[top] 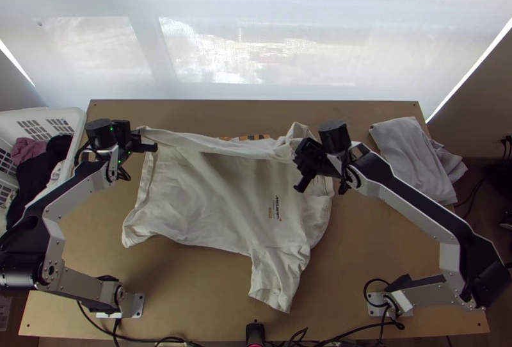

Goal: Fold the t-shirt

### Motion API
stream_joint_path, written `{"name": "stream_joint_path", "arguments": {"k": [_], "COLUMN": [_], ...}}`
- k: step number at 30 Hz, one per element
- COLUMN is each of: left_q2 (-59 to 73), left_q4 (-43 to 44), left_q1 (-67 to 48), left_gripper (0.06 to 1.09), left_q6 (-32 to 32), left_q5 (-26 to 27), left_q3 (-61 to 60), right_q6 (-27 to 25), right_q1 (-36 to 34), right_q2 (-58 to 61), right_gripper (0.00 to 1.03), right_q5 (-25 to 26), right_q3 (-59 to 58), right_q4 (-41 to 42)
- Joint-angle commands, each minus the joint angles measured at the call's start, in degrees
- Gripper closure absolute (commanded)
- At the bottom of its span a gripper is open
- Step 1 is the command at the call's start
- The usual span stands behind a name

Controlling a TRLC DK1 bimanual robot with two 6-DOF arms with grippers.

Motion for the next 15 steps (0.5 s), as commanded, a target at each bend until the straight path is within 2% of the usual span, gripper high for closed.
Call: {"name": "stream_joint_path", "arguments": {"k": [1, 15], "left_q2": [-1.82, -9.20], "left_q4": [-0.13, -3.04], "left_q1": [0.49, -0.56], "left_gripper": [1.05, 1.05], "left_q6": [-0.78, -2.45], "left_q5": [-0.09, -0.09], "left_q3": [-2.01, -7.81], "right_q6": [-0.13, -0.22], "right_q1": [-0.17, -0.87], "right_q2": [-2.80, -4.47], "right_gripper": [1.00, 1.00], "right_q5": [0.02, 0.02], "right_q3": [-5.26, -9.83], "right_q4": [1.21, 2.79]}}
